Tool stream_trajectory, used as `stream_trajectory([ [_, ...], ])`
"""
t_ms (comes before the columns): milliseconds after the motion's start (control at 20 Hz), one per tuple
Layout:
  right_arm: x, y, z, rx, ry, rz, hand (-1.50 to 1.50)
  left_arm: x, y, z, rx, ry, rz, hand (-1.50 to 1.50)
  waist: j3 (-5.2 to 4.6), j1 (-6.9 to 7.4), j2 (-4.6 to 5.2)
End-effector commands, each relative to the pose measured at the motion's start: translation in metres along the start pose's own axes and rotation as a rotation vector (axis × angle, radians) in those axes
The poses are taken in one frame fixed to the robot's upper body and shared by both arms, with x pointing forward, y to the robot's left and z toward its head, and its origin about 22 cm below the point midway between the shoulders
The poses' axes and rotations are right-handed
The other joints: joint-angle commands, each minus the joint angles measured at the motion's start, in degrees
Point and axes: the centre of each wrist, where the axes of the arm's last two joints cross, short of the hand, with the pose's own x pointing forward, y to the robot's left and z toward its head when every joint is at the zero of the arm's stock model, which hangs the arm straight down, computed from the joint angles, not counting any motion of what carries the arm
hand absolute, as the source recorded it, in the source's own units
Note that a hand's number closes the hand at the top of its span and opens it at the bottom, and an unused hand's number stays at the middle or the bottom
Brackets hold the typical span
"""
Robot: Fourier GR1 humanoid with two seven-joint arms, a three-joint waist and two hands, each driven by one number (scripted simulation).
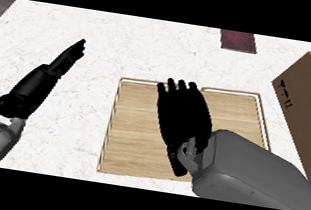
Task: Pick the lemon from the tray and place it in the cardboard box
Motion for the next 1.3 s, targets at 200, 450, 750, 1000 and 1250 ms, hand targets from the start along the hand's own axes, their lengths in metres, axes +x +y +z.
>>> stream_trajectory([
  [200,0.047,0.006,-0.019,0.051,0.267,0.128,-1.5,-0.001,0.003,0.001,0.006,-0.003,-0.01,0.0,0.19,-0.48,-0.05],
  [450,0.064,0.016,-0.022,0.017,0.296,0.137,-1.5,-0.011,0.002,0.003,0.02,-0.011,-0.02,0.0,0.22,-1.14,-0.05],
  [750,0.061,0.019,-0.041,0.054,0.322,0.173,-1.5,-0.014,0.008,0.01,0.023,0.006,0.0,0.0,0.25,-0.9,0.15],
  [1000,0.04,0.034,-0.057,0.08,0.374,0.191,-1.5,0.003,0.005,0.014,0.004,0.003,0.0,0.0,0.34,-0.6,-0.09],
  [1250,0.044,0.039,-0.051,0.079,0.349,0.186,-1.5,-0.011,0.016,0.003,0.03,0.002,-0.013,0.0,0.3,-1.59,0.19],
])
